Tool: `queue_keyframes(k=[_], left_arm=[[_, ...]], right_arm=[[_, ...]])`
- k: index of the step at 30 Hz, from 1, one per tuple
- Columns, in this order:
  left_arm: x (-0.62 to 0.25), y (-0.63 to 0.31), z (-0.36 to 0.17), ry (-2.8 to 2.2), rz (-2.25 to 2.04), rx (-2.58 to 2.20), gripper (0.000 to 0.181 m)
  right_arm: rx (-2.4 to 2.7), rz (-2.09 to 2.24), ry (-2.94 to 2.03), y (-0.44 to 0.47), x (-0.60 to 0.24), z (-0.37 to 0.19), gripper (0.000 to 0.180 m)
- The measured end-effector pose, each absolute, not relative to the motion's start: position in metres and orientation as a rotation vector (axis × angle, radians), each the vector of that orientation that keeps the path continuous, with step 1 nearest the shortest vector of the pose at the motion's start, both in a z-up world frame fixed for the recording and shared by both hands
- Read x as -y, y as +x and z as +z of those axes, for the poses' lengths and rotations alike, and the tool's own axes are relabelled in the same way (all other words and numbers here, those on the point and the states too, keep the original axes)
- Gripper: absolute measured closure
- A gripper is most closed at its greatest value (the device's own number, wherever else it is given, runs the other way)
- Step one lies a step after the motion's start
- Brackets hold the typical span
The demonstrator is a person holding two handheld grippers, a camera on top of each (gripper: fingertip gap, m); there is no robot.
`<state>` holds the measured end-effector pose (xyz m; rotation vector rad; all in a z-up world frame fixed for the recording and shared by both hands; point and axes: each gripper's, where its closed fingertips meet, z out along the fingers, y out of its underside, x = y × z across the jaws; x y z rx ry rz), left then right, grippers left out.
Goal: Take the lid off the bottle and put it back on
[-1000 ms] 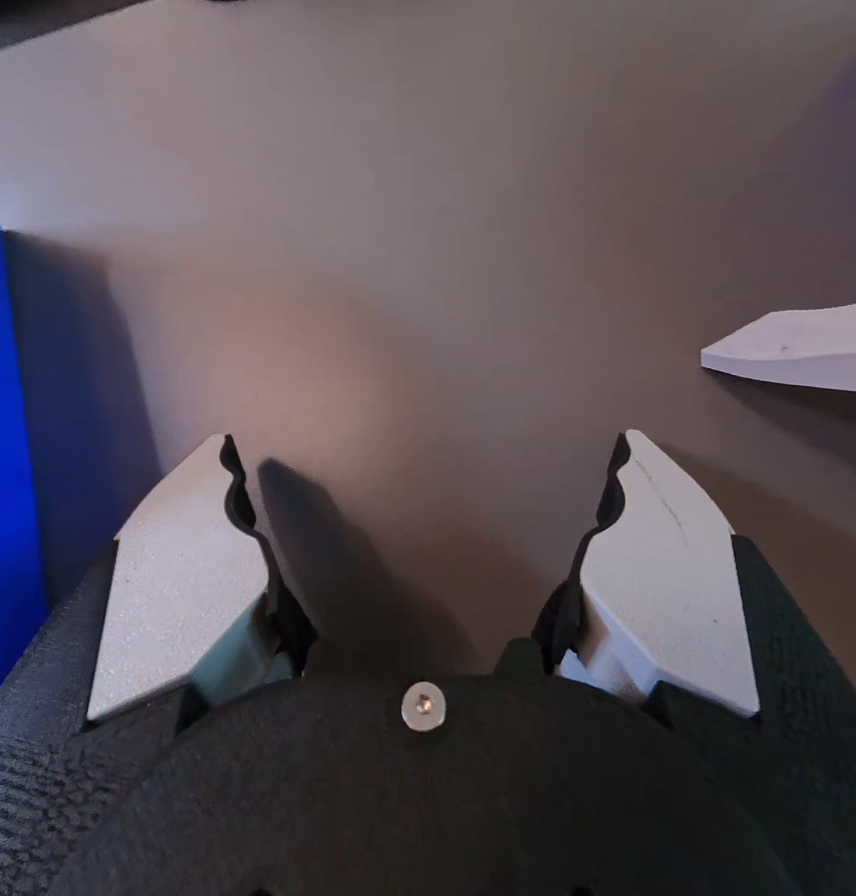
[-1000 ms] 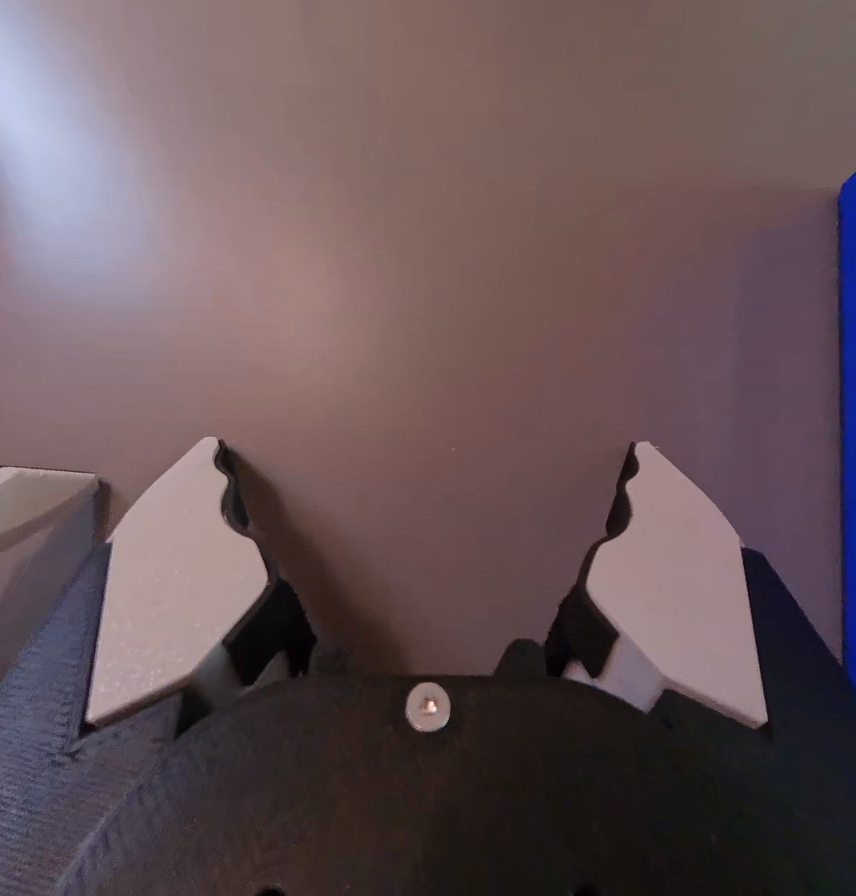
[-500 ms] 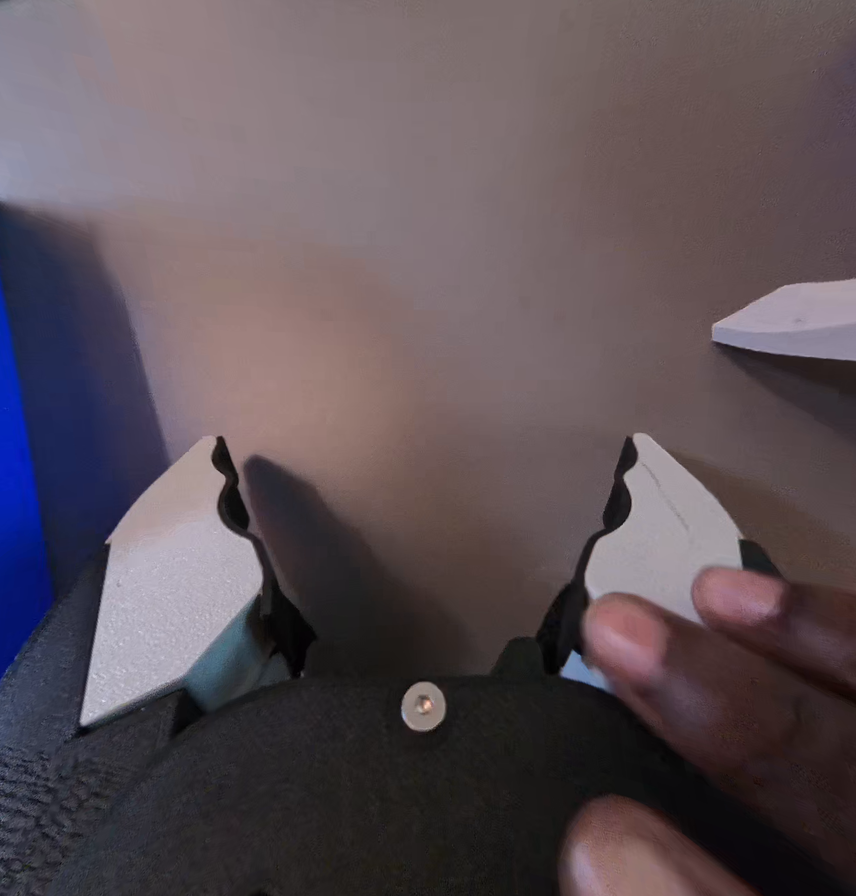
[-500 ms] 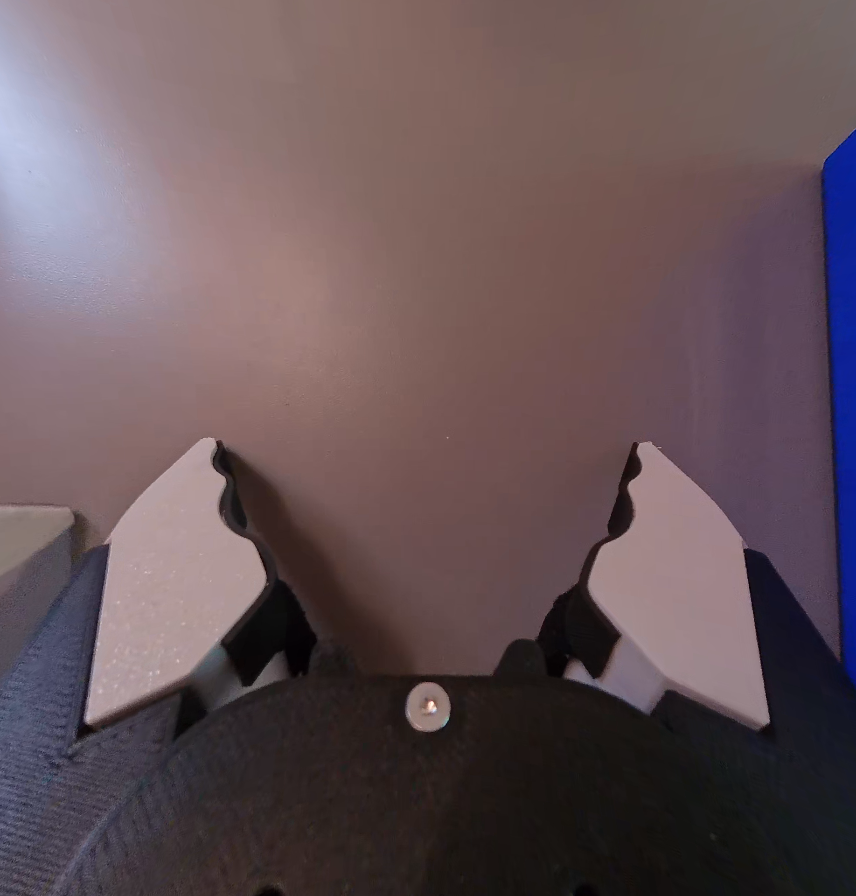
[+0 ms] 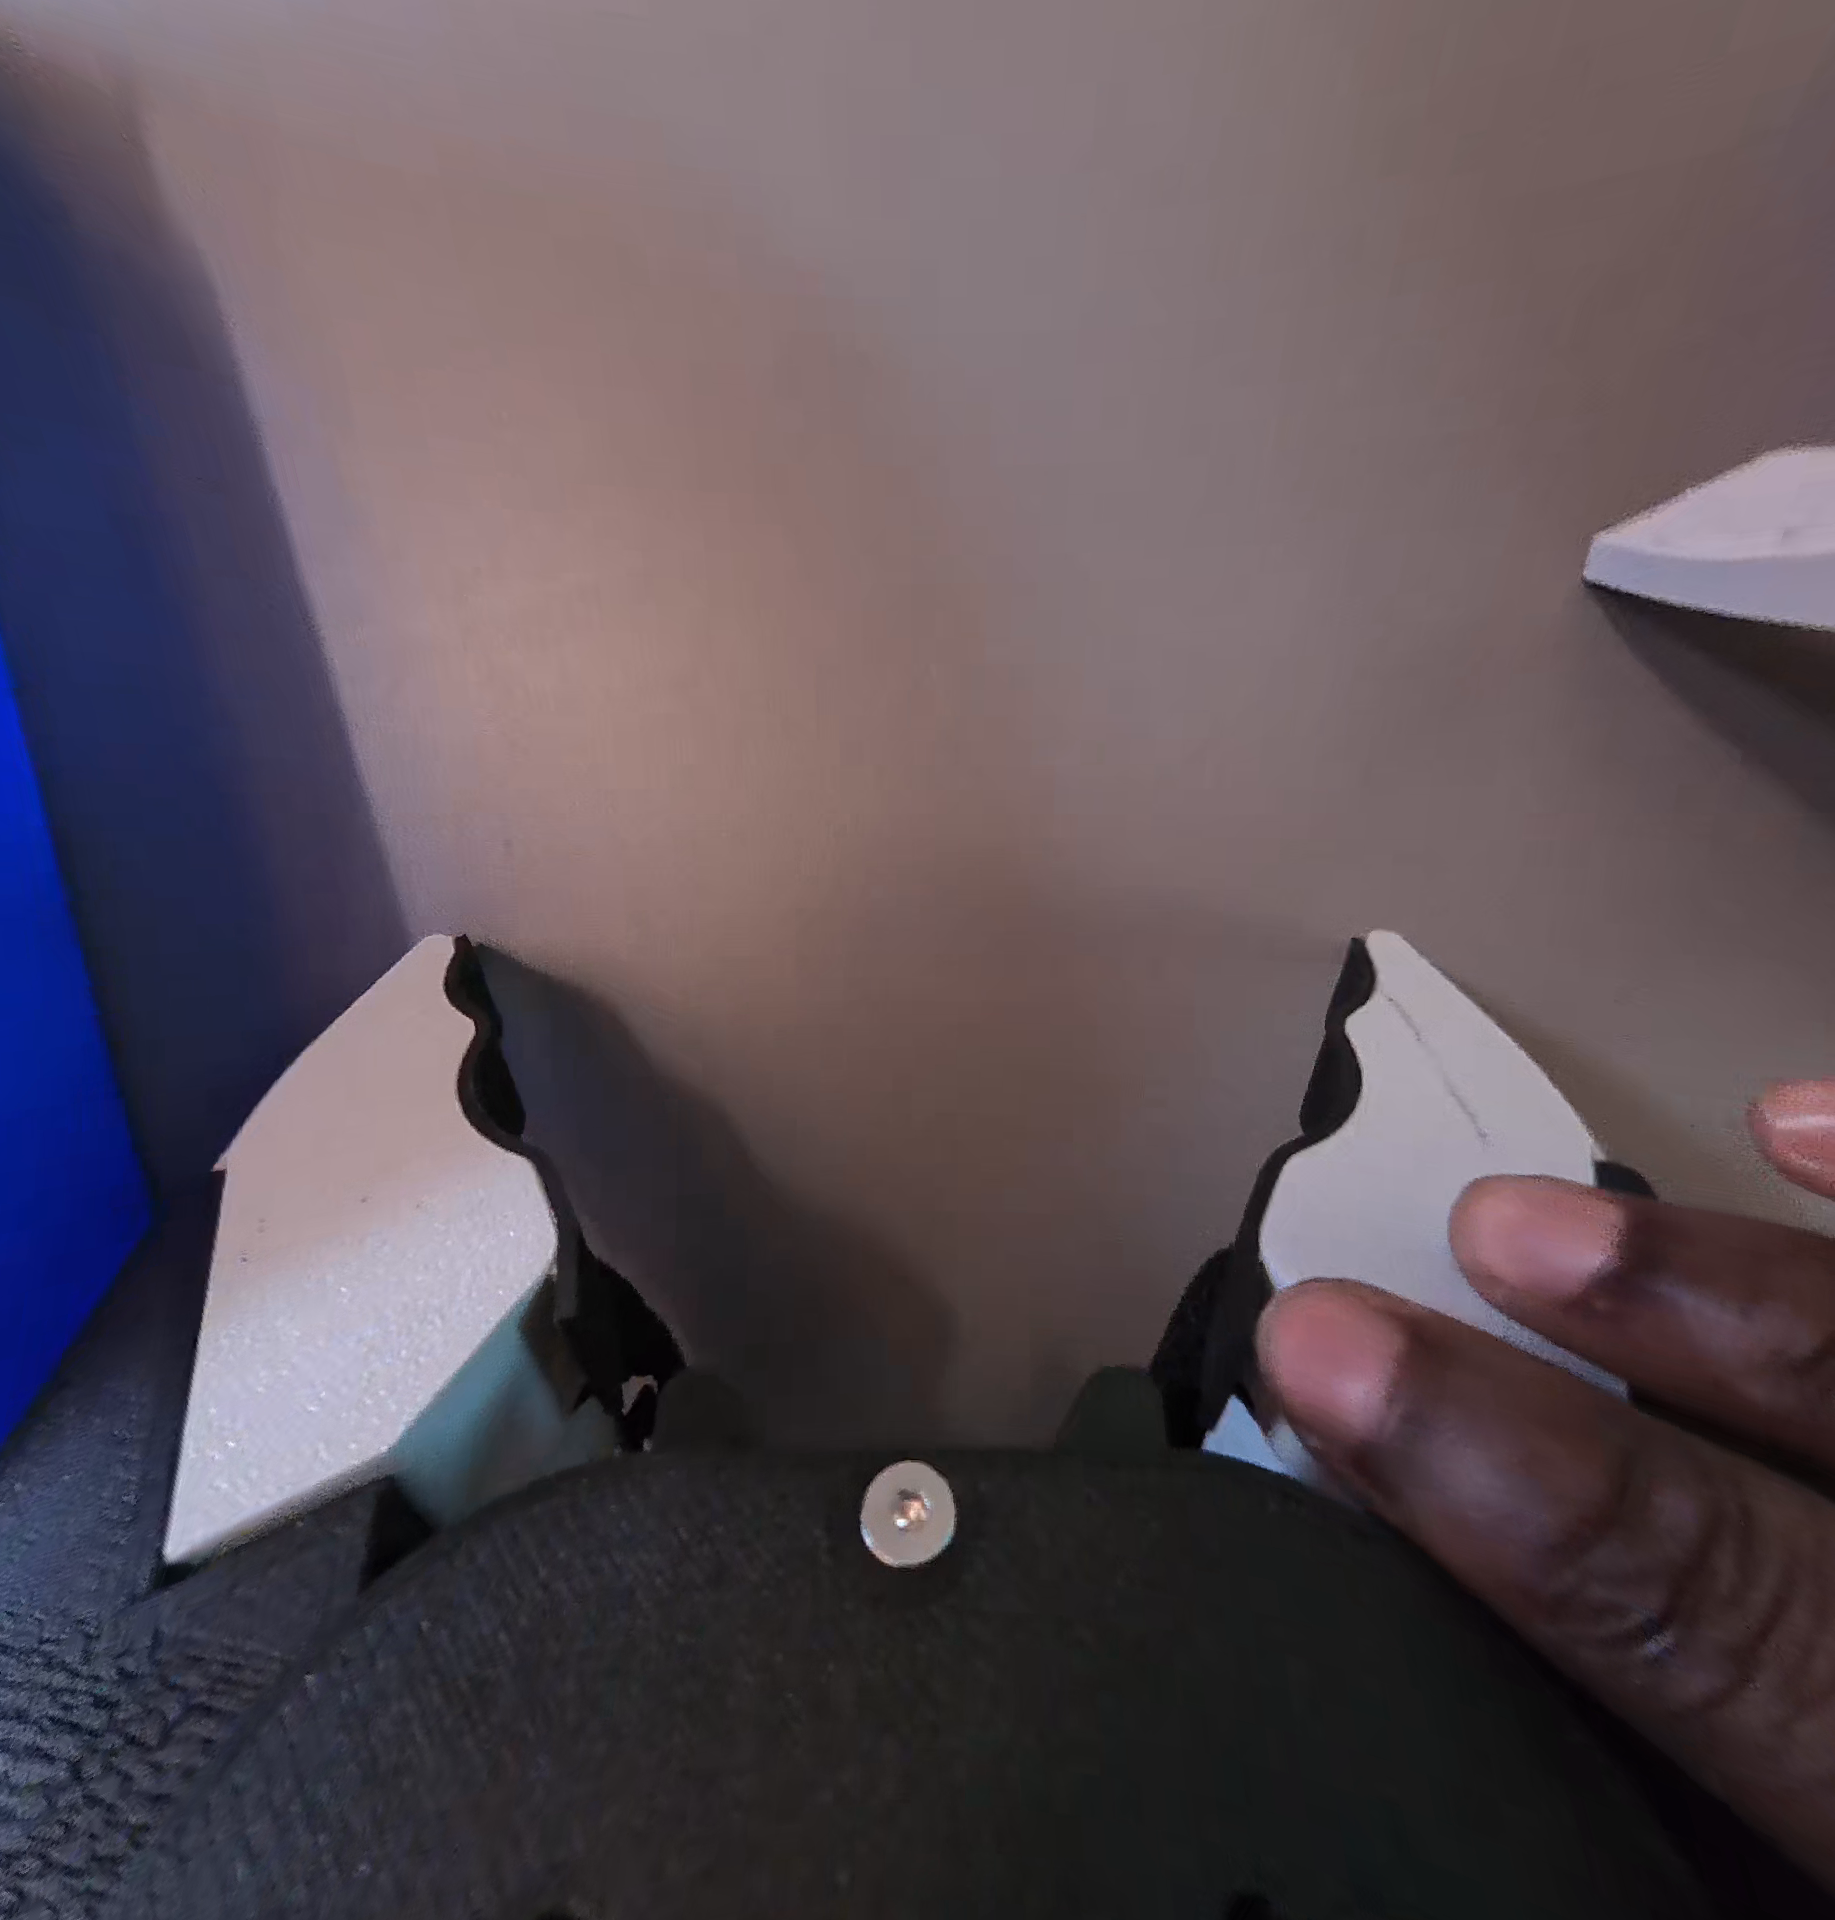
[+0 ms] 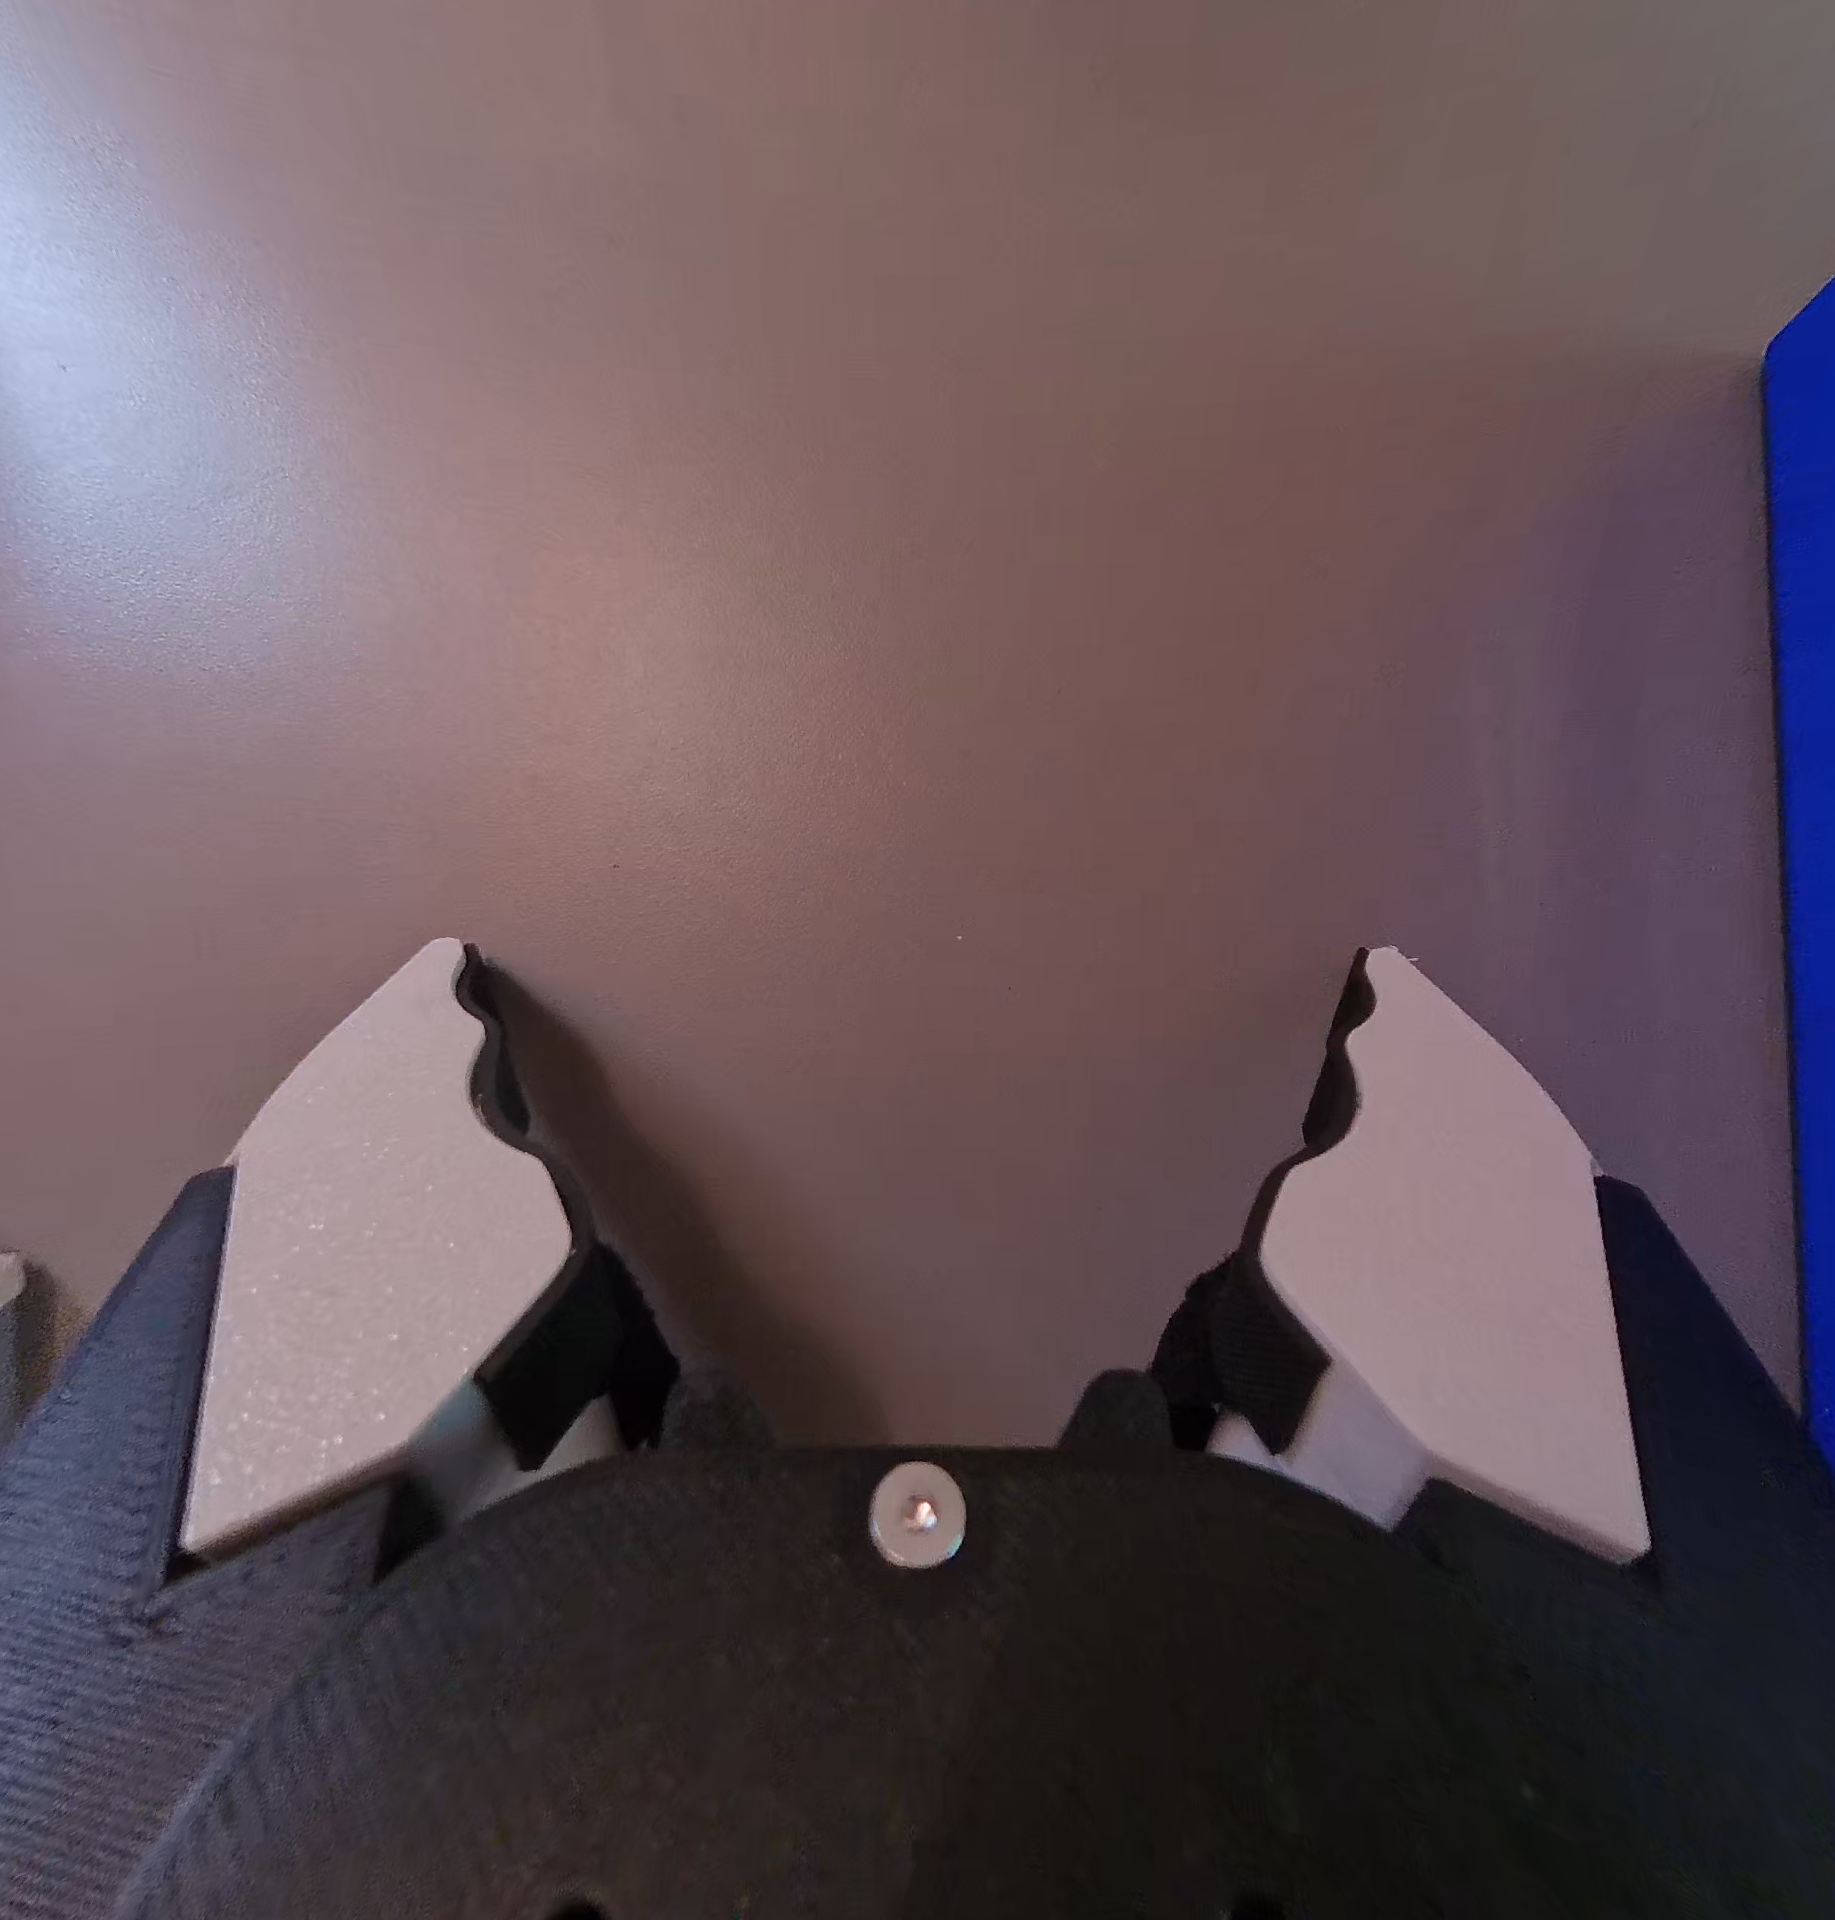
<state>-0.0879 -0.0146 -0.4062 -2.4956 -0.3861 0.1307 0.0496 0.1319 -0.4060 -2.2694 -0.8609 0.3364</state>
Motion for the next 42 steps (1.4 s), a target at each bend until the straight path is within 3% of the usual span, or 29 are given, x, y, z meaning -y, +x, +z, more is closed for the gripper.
queue_keyframes(k=[13, 42], left_arm=[[-0.005, -0.109, -0.404, -2.317, 0.262, 0.635, 0.035], [-0.005, -0.109, -0.406, -2.316, 0.263, 0.639, 0.035]], right_arm=[[0.861, 0.336, -2.269, 0.050, -0.132, -0.406, 0.033], [0.861, 0.337, -2.269, 0.050, -0.132, -0.406, 0.034]])
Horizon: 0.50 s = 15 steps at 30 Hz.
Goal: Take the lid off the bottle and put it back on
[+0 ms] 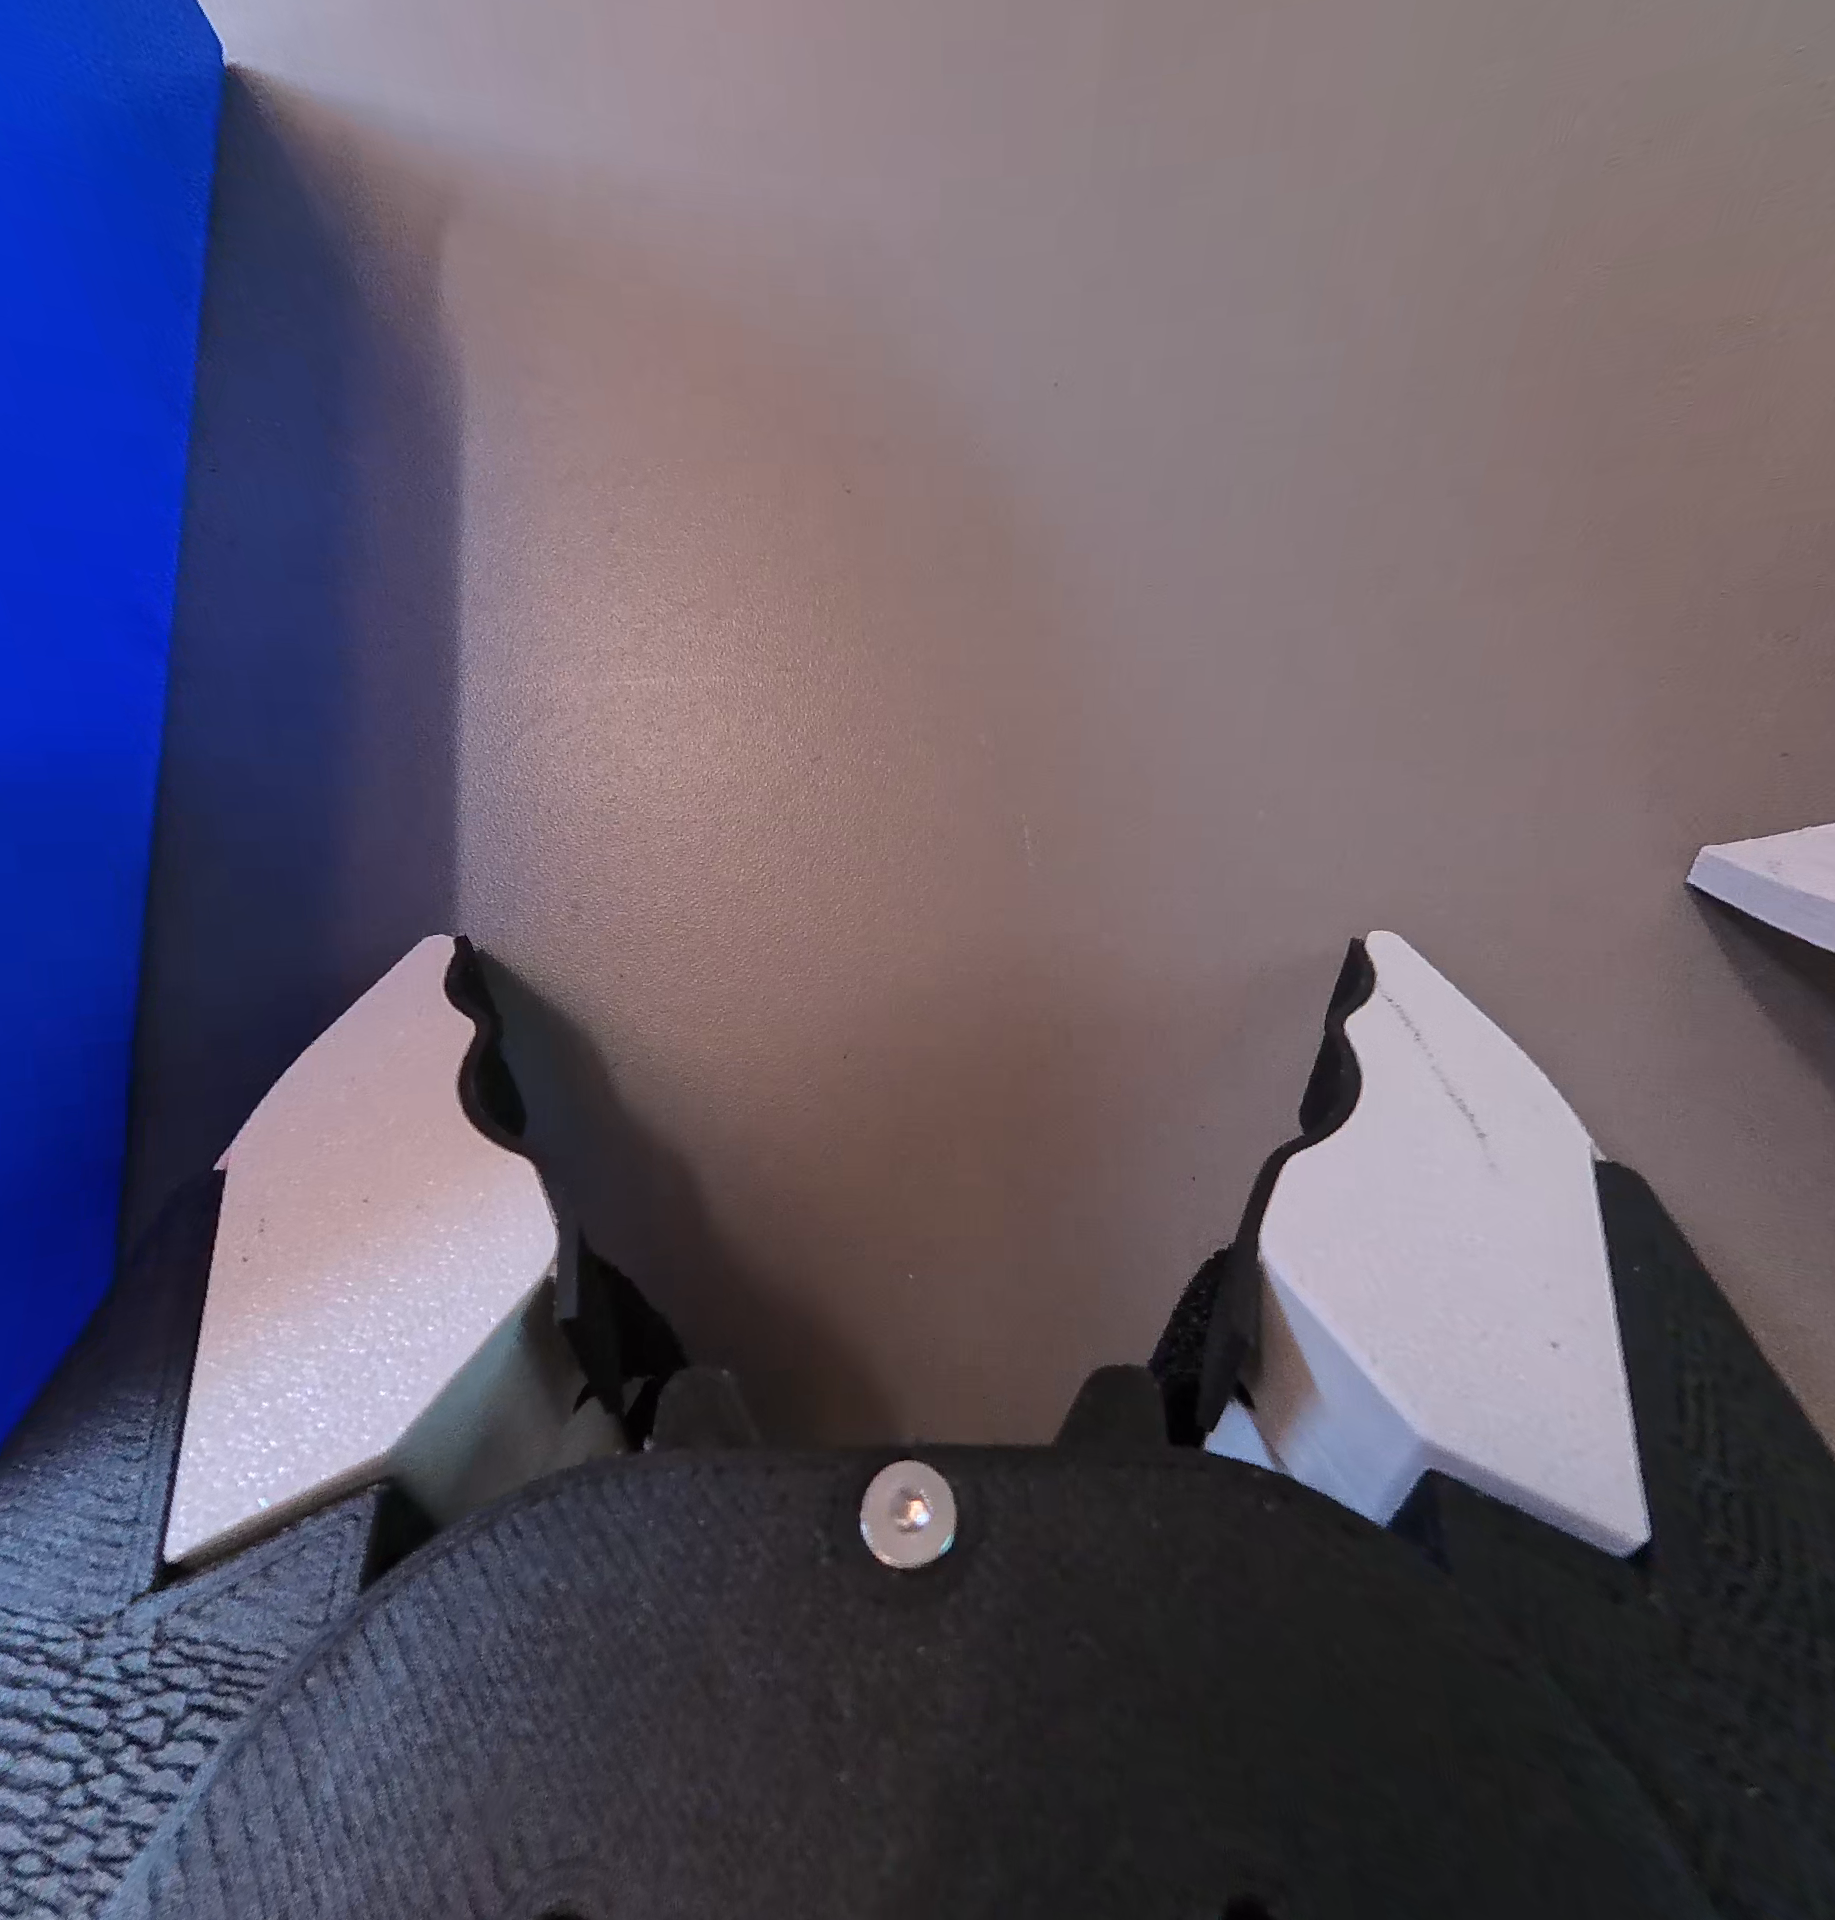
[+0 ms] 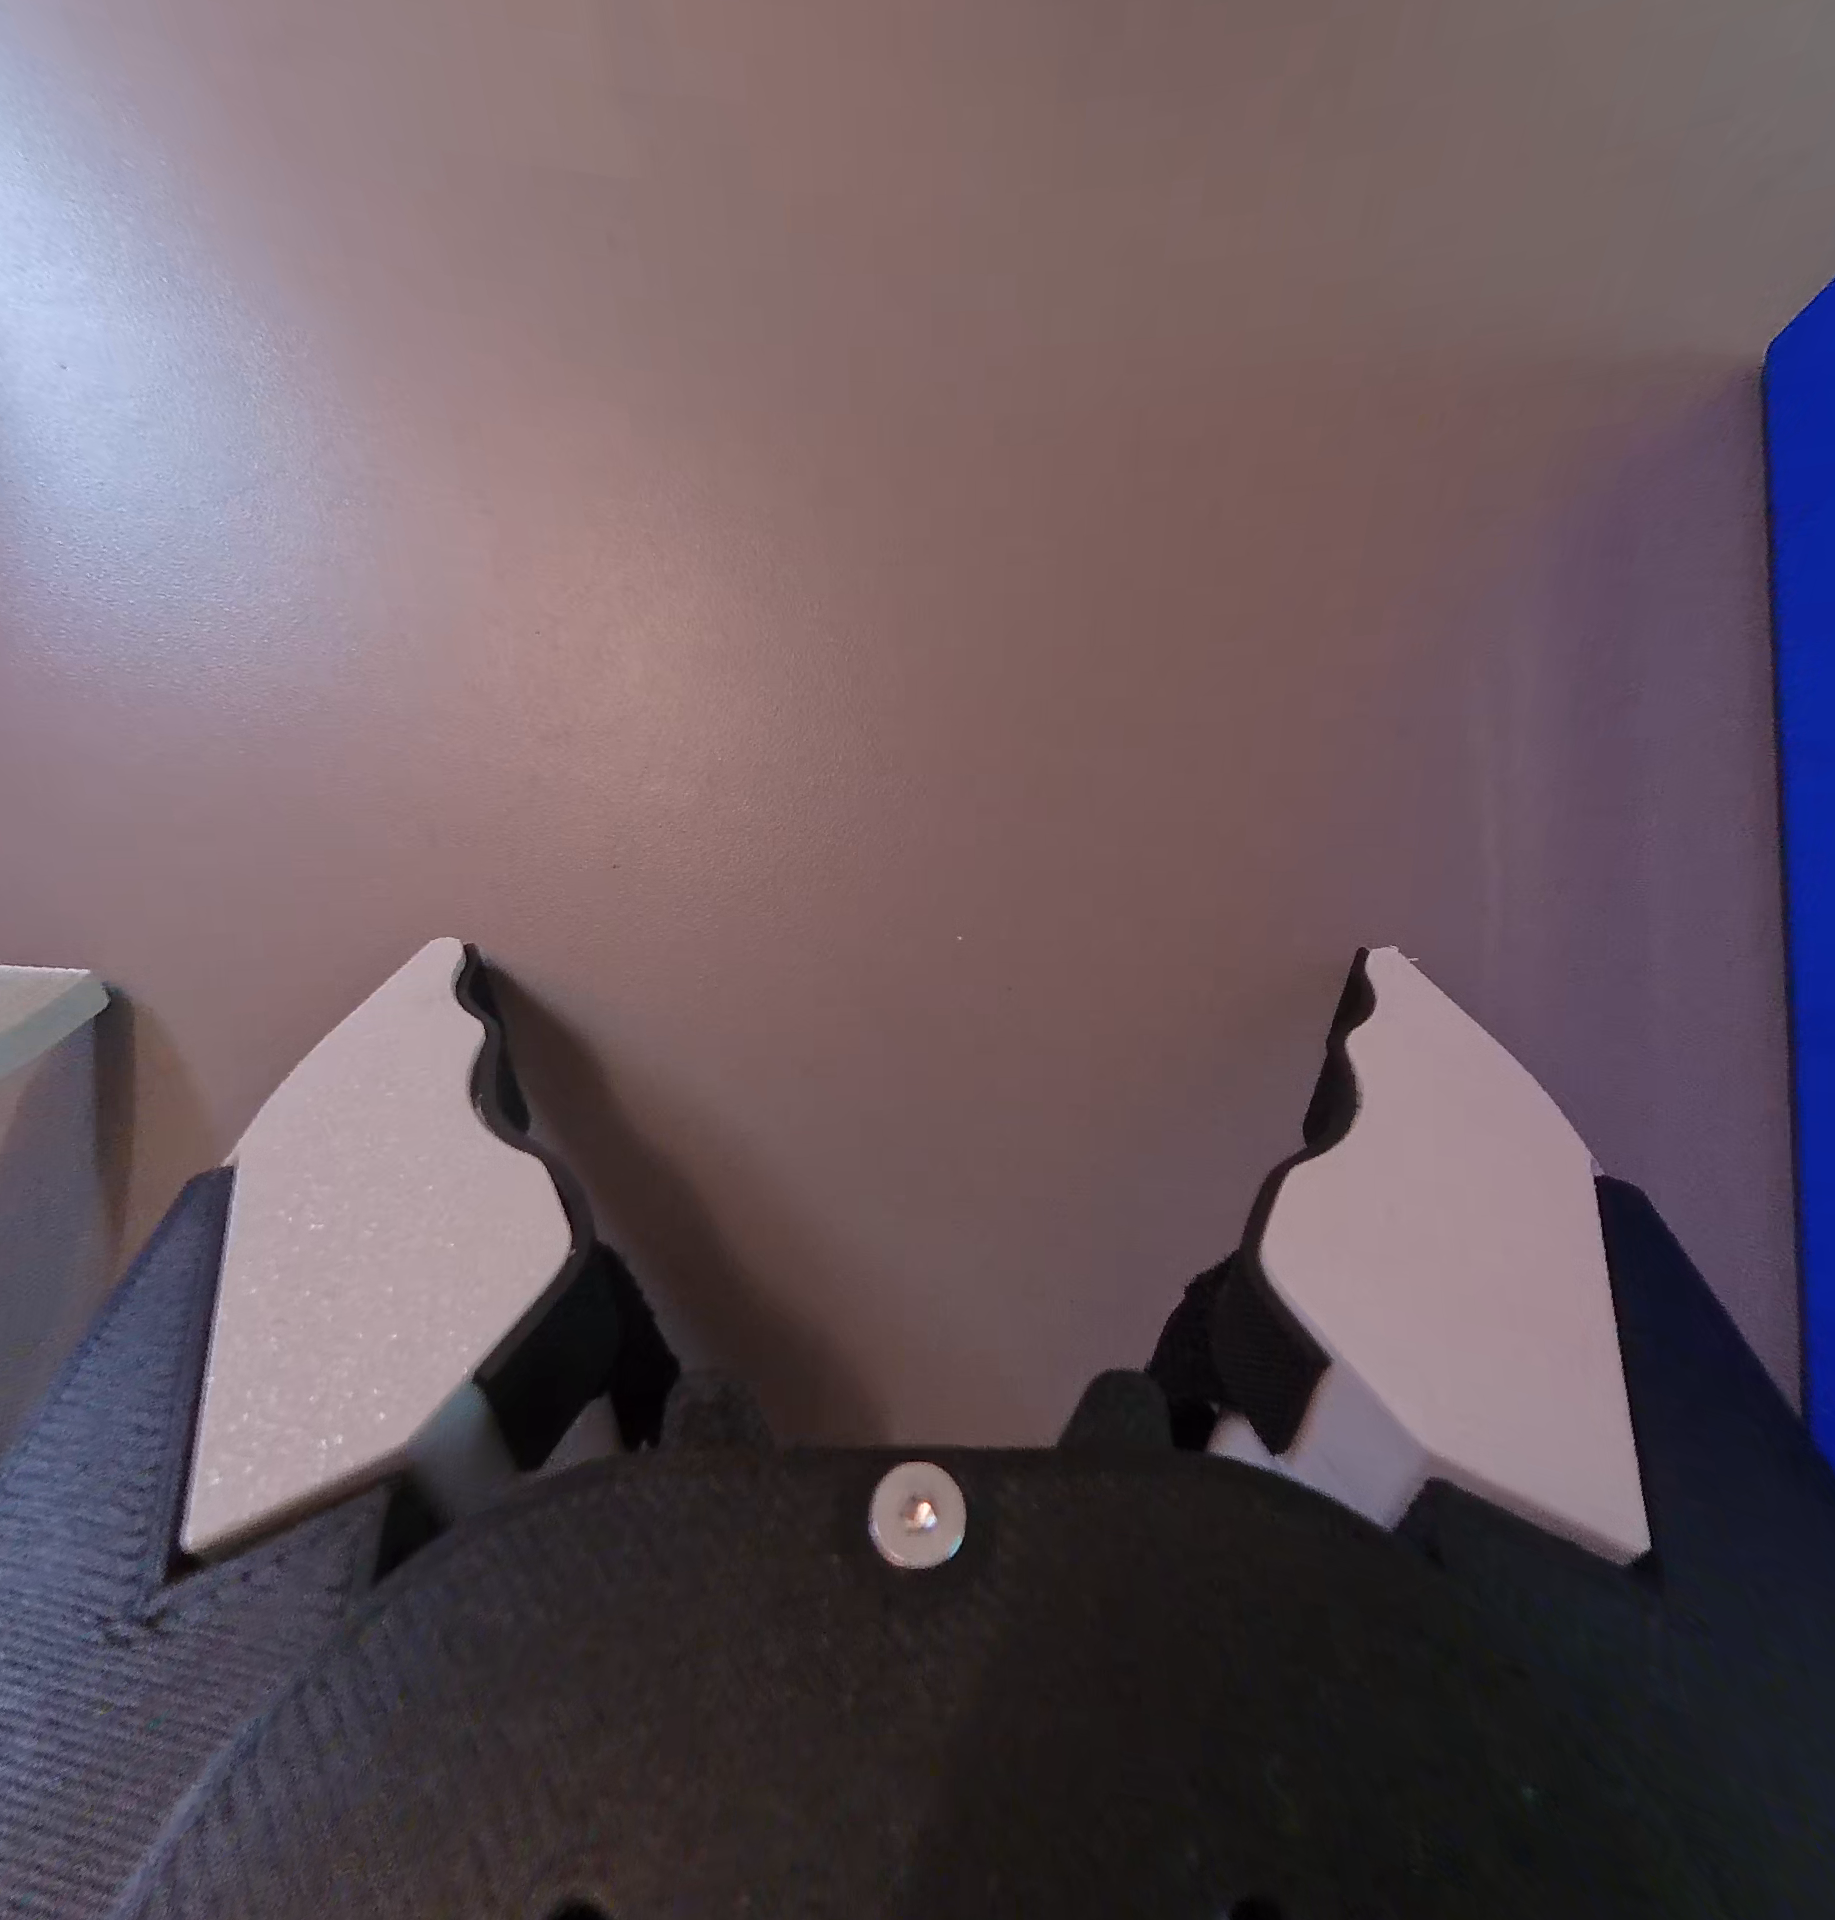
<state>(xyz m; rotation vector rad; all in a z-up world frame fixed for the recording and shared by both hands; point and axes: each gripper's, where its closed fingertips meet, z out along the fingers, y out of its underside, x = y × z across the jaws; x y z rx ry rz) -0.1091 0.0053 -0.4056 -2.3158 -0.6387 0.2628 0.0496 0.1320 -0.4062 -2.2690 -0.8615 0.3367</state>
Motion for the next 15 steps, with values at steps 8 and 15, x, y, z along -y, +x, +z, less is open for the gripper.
queue_keyframes(k=[8, 15], left_arm=[[-0.0055, -0.1091, -0.4055, -2.316, 0.263, 0.639, 0.035], [-0.0056, -0.1090, -0.4054, -2.316, 0.262, 0.637, 0.035]], right_arm=[[0.916, 0.359, -2.252, 0.0465, -0.1345, -0.4061, 0.033], [0.916, 0.359, -2.251, 0.0465, -0.1343, -0.4062, 0.033]])
